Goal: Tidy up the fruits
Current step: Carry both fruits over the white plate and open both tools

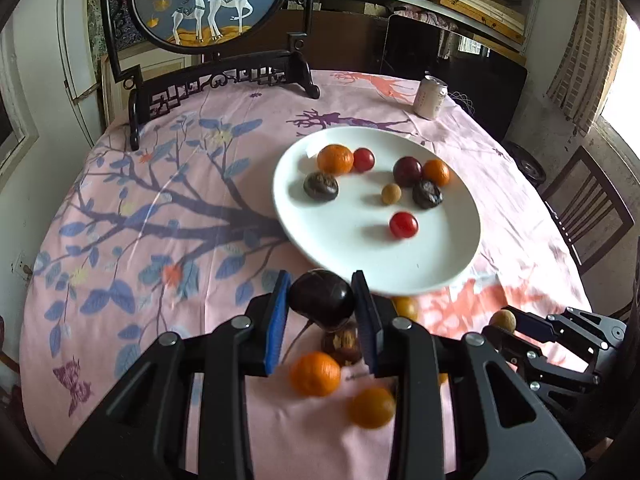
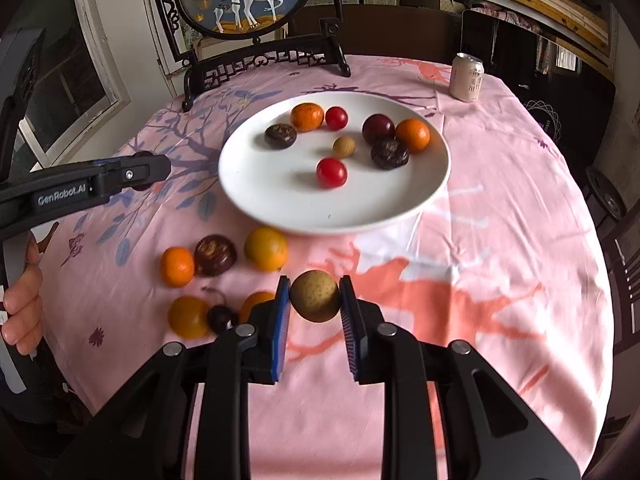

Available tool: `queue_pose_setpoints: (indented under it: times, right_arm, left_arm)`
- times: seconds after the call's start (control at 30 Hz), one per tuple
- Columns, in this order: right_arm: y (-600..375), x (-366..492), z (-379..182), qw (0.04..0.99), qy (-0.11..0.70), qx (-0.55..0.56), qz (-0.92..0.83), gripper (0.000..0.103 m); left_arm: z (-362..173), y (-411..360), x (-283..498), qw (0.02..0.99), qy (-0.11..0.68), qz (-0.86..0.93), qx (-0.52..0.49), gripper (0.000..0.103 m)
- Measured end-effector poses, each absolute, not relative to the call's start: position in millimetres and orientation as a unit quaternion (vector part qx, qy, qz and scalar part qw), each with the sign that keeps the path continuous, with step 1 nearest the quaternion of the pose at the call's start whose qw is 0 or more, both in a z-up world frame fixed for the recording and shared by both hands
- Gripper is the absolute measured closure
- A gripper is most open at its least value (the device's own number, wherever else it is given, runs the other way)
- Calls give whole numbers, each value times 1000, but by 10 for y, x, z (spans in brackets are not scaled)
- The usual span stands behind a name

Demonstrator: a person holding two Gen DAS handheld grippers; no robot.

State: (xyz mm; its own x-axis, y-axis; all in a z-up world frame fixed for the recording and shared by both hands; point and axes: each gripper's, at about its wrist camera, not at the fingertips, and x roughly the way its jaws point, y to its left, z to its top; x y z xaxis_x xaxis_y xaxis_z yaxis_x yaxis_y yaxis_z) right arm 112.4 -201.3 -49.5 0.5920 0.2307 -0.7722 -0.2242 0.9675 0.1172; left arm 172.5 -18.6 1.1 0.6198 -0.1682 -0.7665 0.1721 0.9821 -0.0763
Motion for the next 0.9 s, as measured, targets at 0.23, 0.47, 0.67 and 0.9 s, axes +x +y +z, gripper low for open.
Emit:
queue_pose_setpoints:
  times: [0.23, 0.47, 0.67, 0.9]
  right_arm:
    - [-2111, 2063, -392, 900, 418, -8, 121, 78]
    - [-2114, 2749, -696, 879, 456, 17, 139, 79]
    - [-2045, 2815, -851, 871, 466, 18, 153, 79]
    - [-1973, 2763, -805, 875, 464, -12, 141, 52]
  left_arm:
    - [-27, -634, 2812, 890, 447, -86, 15, 72]
    - [-393, -939, 3300, 875, 476, -80, 37, 71]
    - [-585, -957, 3395, 866, 492, -77, 45, 71]
    - [-567, -981, 3396, 867, 491, -78, 47, 70]
